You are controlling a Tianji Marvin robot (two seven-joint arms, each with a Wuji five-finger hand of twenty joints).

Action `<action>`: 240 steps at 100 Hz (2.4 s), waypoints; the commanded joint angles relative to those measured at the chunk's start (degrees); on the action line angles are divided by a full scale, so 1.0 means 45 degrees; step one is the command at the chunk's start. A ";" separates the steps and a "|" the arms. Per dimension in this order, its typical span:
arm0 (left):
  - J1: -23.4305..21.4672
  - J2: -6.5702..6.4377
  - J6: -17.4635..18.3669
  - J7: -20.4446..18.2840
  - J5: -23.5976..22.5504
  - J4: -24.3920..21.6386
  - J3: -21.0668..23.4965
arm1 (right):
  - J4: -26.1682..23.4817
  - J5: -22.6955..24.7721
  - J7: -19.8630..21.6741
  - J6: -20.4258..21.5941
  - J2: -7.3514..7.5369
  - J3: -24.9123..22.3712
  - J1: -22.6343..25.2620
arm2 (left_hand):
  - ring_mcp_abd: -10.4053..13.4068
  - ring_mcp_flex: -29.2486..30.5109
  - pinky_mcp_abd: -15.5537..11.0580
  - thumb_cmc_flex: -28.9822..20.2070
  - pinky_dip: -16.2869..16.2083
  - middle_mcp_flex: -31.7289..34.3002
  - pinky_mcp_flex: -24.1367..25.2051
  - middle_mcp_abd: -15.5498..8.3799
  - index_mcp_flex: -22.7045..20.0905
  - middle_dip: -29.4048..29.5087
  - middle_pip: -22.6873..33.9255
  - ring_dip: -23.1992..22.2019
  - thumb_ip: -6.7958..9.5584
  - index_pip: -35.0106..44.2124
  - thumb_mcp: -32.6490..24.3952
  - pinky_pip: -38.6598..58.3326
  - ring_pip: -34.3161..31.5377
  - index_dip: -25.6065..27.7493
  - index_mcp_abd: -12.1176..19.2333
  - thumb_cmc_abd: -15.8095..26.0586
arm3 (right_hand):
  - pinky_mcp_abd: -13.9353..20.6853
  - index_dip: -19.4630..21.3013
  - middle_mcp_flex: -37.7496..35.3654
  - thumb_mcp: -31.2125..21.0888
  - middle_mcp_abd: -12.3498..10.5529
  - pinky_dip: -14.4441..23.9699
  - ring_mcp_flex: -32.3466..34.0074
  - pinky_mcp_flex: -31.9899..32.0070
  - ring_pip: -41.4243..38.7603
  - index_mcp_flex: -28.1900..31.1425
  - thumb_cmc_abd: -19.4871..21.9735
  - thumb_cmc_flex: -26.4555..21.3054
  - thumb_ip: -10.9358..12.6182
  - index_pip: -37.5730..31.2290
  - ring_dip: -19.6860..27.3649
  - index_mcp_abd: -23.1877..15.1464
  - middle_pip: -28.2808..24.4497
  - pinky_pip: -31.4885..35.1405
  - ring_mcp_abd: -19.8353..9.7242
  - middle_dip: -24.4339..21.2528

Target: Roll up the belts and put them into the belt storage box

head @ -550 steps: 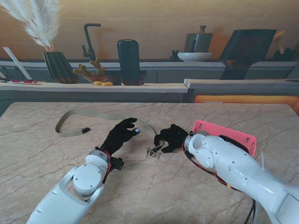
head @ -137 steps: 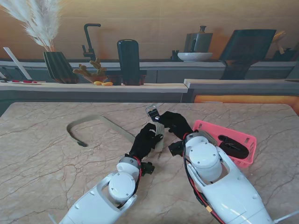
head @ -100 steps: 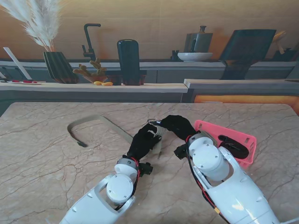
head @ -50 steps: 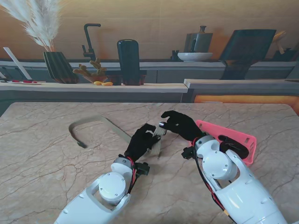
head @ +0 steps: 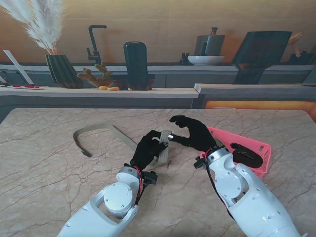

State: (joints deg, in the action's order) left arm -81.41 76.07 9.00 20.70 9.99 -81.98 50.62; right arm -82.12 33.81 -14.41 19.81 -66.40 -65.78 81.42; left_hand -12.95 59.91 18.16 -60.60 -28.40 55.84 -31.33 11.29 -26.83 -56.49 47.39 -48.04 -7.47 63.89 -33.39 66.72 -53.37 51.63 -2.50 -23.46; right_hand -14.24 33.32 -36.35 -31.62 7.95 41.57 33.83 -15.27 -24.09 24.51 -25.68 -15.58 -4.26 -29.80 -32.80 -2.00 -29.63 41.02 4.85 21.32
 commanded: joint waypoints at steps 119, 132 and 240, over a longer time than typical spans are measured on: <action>0.0103 0.0178 0.0035 0.0410 -0.0742 0.0308 -0.0123 | 0.0041 0.2082 -0.2046 -0.0076 0.0005 0.1228 -0.0451 | -0.0643 -0.1483 0.0186 0.0467 0.0094 0.0070 0.1248 -0.0219 -0.0078 0.0883 -0.4057 0.1311 -0.0093 -0.0630 -0.1750 -0.0755 0.1551 -0.1935 0.1036 -0.0615 | -0.0018 -0.3411 -0.5050 -0.1031 -0.1039 -0.1101 0.3650 -0.1181 -0.3604 0.4107 0.0950 -0.6500 -0.0992 -0.6362 -0.1174 -0.3130 -0.1943 0.3242 -0.0208 0.0015; 0.0125 0.0142 0.0024 0.0295 -0.0773 0.0328 -0.0121 | -0.0143 0.2240 -0.2504 -0.0020 -0.0038 0.1012 -0.0333 | -0.0665 -0.2019 0.0239 0.2009 0.0073 -0.0861 0.1701 -0.0121 0.0163 0.1647 -0.3454 0.1562 -0.0030 -0.1404 -0.1968 -0.1085 0.1989 -0.2365 0.0886 -0.0861 | -0.0014 -0.3056 -0.5030 -0.0728 -0.1151 -0.1206 0.3460 -0.1005 -0.3410 0.3957 0.1103 -0.6450 -0.0934 -0.6395 -0.1057 -0.3847 -0.1810 0.3125 -0.0317 -0.0005; 0.0057 -0.0599 -0.0854 -0.0974 -0.2662 0.0069 0.0332 | -0.1110 -0.0086 -0.2268 -0.0354 -0.0483 0.0218 -0.0257 | -0.0017 -0.5391 -0.0486 0.0962 0.0067 -0.2544 0.4146 -0.0814 -0.1448 0.6386 -0.4730 0.3340 0.0109 -0.3814 0.2242 -0.2518 0.5131 -0.3915 0.1517 0.0636 | 0.0853 -0.2792 -0.4558 -0.0618 -0.1760 -0.0639 0.3107 -0.1123 -0.7027 0.3820 0.1170 -0.5964 -0.1356 -0.6350 -0.3417 -0.5166 -0.4595 0.3303 -0.1456 0.1818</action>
State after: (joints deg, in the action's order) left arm -80.44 73.35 4.98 16.11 -2.04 -81.28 52.00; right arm -85.97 34.62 -24.99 19.28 -67.57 -64.92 80.02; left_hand -14.27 33.21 17.77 -53.64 -28.35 41.92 -11.30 9.45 -30.72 -28.29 25.50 -33.80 -6.72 43.99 -25.89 54.06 -28.62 35.14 2.07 -22.91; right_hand -10.77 18.86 -54.89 -30.58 1.26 38.01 48.86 -21.25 -57.28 40.98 -24.65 -39.67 -10.94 -52.54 -49.18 -11.67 -51.74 56.53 0.77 30.89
